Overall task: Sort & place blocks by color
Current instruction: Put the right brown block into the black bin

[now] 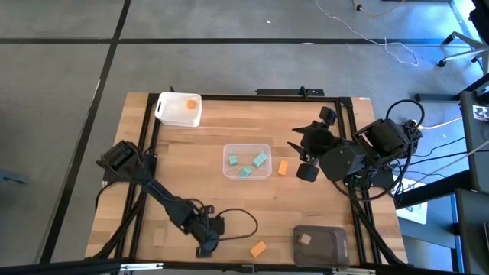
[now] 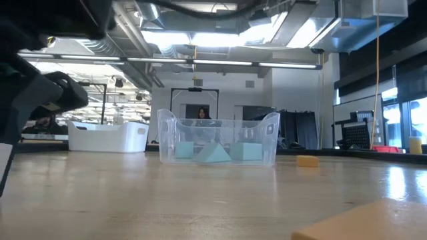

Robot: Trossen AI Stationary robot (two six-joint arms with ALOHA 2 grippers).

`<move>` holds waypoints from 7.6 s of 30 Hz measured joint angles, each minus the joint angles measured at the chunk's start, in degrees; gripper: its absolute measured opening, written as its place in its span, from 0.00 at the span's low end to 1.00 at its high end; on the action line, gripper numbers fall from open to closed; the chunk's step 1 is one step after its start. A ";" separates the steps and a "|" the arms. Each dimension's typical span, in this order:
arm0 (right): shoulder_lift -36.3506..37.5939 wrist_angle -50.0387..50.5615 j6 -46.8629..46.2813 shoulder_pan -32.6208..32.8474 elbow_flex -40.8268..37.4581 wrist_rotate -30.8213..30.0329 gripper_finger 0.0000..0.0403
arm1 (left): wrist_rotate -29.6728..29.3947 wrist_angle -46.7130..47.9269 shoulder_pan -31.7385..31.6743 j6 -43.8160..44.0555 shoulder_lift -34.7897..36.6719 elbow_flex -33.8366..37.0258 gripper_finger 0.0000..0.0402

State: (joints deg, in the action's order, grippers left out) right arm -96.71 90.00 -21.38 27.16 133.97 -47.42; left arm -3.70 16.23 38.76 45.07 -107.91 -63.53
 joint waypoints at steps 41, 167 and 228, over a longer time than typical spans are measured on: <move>-13.07 -16.82 51.34 -2.67 -0.24 15.66 0.42 | 16.84 -12.83 -26.09 -17.23 37.58 -0.05 0.30; -20.09 -30.66 60.21 -9.36 -0.26 28.39 0.32 | 18.19 -4.51 -31.58 -21.80 38.66 -0.11 0.42; -19.71 -0.05 -2.81 1.40 -1.43 44.59 0.32 | 11.87 14.87 -37.35 -35.22 55.35 0.00 0.42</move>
State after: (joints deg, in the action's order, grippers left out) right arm -116.42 89.95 -24.19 28.55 132.54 -2.83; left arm 8.16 31.09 1.41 9.85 -52.56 -63.53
